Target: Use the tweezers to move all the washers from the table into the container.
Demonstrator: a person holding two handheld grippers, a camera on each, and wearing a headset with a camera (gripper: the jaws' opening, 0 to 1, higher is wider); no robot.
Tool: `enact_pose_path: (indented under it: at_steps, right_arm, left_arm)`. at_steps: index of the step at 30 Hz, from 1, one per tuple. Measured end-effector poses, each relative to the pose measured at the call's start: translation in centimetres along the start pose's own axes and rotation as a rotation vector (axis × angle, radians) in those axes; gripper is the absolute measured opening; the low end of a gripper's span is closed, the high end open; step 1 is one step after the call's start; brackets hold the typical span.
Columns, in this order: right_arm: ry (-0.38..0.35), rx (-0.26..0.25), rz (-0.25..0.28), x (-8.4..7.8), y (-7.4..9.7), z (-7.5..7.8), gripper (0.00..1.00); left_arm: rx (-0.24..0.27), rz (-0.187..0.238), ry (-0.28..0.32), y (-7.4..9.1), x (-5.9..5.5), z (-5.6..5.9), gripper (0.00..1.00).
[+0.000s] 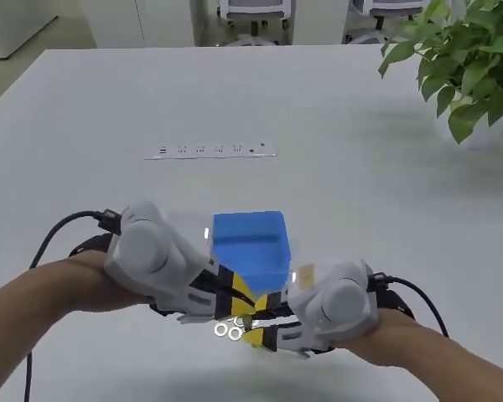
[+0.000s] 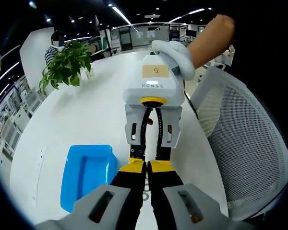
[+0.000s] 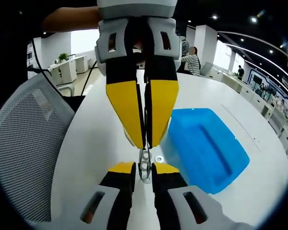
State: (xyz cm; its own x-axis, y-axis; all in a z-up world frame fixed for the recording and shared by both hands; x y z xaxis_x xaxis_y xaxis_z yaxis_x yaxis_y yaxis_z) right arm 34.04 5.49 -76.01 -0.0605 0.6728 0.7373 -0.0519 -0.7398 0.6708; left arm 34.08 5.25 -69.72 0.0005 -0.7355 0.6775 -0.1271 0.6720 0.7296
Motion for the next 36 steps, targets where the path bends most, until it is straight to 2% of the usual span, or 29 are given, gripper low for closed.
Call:
enact_pose_path:
  at_steps: [11, 17, 25, 31, 36]
  right_arm:
    - [-0.034, -0.002, 0.003, -0.3, 0.1, 0.1, 0.12]
    - [-0.059, -0.001, 0.007, -0.3, 0.1, 0.1, 0.10]
    - [-0.057, 0.008, 0.006, -0.2, 0.1, 0.0, 0.10]
    - [-0.063, 0.007, 0.005, -0.1, 0.1, 0.1, 0.10]
    - [-0.065, 0.005, 0.004, -0.2, 0.2, 0.1, 0.10]
  left_arm:
    - [-0.006, 0.004, -0.002, -0.3, 0.4, 0.1, 0.06]
    - [0.003, -0.005, -0.006, -0.4, 0.4, 0.0, 0.06]
    - [0.021, -0.020, -0.010, -0.1, 0.1, 0.0, 0.07]
    - [0.037, 0.000, 0.019, 0.7, 0.1, -0.2, 0.08]
    - [0.040, 0.021, 0.054, 1.3, -0.1, -0.1, 0.14]
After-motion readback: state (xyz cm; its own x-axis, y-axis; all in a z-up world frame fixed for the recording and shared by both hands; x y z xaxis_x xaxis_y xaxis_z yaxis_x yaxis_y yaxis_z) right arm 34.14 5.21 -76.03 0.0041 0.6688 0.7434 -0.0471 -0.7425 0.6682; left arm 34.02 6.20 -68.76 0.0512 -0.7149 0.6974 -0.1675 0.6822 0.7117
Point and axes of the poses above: the centre of the closed fingertips' face, and the gripper's own axes: y roughly backward along the fingers, z roughly to its right, x roughly out of its top, the point moved 2 cm from there along y, roughly backward along the fingers, and after that the axes turned 4 degrees about -z, right-handed, at the moved point
